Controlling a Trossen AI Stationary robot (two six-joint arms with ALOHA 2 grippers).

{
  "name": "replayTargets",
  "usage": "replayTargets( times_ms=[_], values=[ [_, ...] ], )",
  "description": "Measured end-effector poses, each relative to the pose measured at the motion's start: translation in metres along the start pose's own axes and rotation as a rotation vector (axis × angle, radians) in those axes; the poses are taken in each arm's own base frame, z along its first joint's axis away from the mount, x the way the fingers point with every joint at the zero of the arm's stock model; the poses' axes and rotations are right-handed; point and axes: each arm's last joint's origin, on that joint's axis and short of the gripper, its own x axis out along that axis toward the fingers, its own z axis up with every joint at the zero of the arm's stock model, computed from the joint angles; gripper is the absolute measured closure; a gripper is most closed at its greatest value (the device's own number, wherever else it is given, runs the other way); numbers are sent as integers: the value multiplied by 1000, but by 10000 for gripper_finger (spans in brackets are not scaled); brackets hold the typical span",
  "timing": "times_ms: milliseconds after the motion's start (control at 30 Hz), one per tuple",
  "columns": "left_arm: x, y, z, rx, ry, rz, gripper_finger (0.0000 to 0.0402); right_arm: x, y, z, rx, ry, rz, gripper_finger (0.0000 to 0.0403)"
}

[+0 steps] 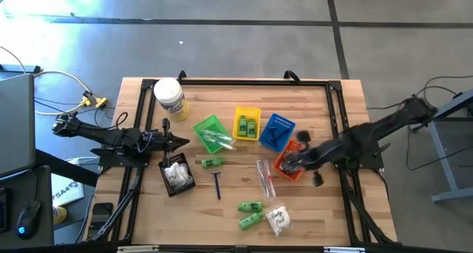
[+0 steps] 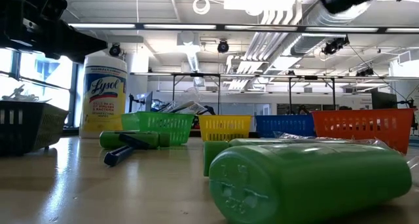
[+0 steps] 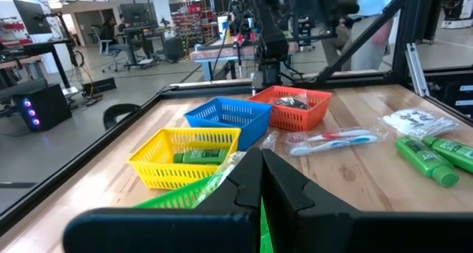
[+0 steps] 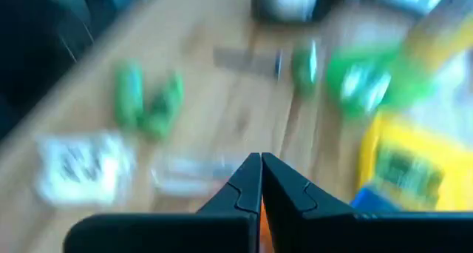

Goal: Pick & Place Travel size toiletries
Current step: Put the shampoo bottle into the yellow bin

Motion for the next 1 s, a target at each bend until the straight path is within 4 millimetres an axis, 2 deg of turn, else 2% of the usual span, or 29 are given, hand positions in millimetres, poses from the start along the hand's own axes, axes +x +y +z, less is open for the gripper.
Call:
replayTargets(
  times_ms=[100, 167, 267, 333, 400, 567, 767, 1000],
  values=[
    [0, 0, 0, 9, -1, 1, 401, -39, -8, 1, 37, -253, -16, 400],
    [0, 0, 1, 14, -9, 2, 401, -59, -15, -7, 89, -379, -44, 399],
    [0, 0, 1, -9, -12, 2, 401, -77, -21, -22, 198, -545, -36, 400],
    [0, 0, 2, -31, -21, 2, 401, -82, -22, -38, 251, -592, -23, 399],
    [0, 0, 3, -38, -27, 2, 401, -83, -22, -51, 308, -650, -21, 399],
    [0, 0, 3, -23, -26, 3, 401, -65, -22, -85, 418, -647, -111, 399],
    [0, 0, 3, -15, -26, 5, 402, -53, -21, -103, 426, -713, -157, 399],
    [0, 0, 3, -12, -31, 7, 402, -38, -24, -119, 469, -667, -264, 399]
  ],
)
